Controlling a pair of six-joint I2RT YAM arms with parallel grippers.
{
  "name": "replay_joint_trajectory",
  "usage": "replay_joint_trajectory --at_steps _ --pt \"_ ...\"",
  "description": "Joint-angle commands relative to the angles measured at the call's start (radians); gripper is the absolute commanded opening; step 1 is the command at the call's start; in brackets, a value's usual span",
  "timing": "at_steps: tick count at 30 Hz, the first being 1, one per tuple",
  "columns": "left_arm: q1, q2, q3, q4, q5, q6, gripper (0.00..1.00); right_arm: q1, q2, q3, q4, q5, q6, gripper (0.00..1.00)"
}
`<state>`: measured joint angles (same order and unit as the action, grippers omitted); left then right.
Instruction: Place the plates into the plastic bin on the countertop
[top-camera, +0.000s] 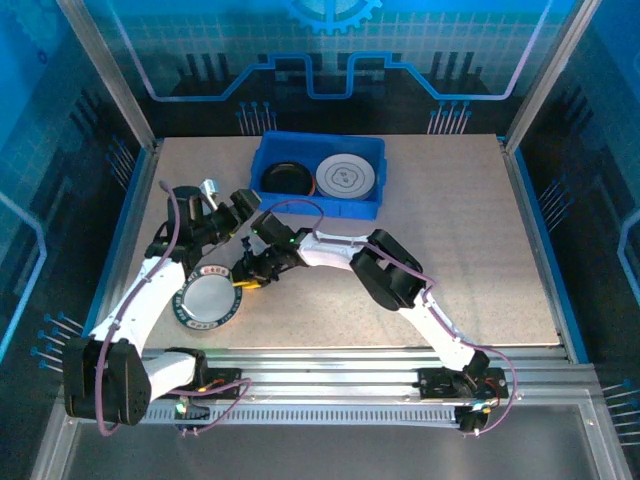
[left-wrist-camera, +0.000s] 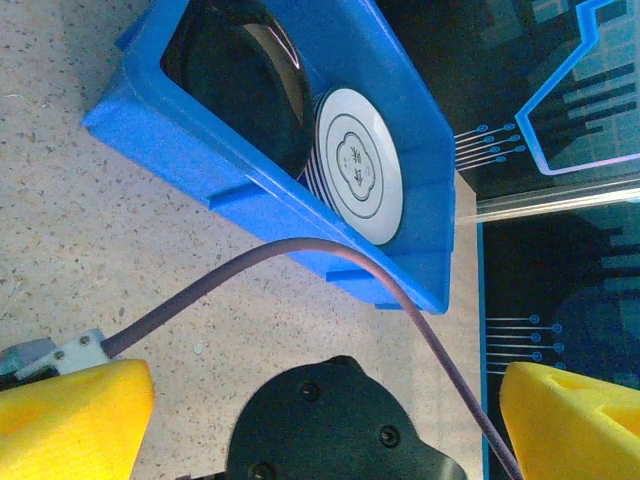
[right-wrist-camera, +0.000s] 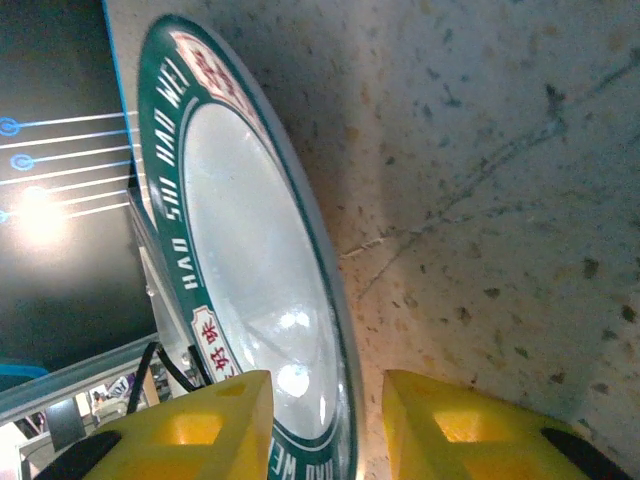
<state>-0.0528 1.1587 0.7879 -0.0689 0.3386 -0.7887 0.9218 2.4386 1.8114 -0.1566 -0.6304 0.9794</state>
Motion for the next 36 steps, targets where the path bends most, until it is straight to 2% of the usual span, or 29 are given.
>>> replay_joint_trajectory --at_steps 1,5,11,17,23,26,31,36 --pt "0.013 -0.002 -0.013 0.023 0.018 -0.015 0.91 0.020 0.044 0.045 -0.070 -0.029 -0.029 0.35" --pt "0.017 -0.014 -0.023 0.023 0.005 -0.012 0.91 0.024 0.070 0.083 -0.092 -0.043 -0.036 0.30" --pt "0.022 -0.012 -0.025 0.021 0.007 -0.010 0.91 0.022 0.097 0.113 -0.109 -0.050 -0.042 0.18" --pt "0.023 0.001 -0.025 0.023 0.007 -0.006 0.91 0.008 0.059 0.039 -0.039 -0.038 -0.019 0.01" --pt "0.019 0.037 -0.026 0.024 0.023 0.073 0.91 -0.036 -0.098 -0.196 0.122 0.002 0.016 0.00" --pt "0.007 0.046 -0.041 0.032 0.034 0.101 0.91 -0.071 -0.231 -0.380 0.208 0.019 0.029 0.00" --pt "-0.088 0.043 -0.064 0.104 0.032 0.163 0.91 -0.163 -0.485 -0.712 0.296 0.037 0.036 0.00" --pt "-0.155 0.067 -0.088 0.168 0.032 0.149 0.91 -0.291 -0.769 -0.953 0.209 0.052 -0.022 0.00"
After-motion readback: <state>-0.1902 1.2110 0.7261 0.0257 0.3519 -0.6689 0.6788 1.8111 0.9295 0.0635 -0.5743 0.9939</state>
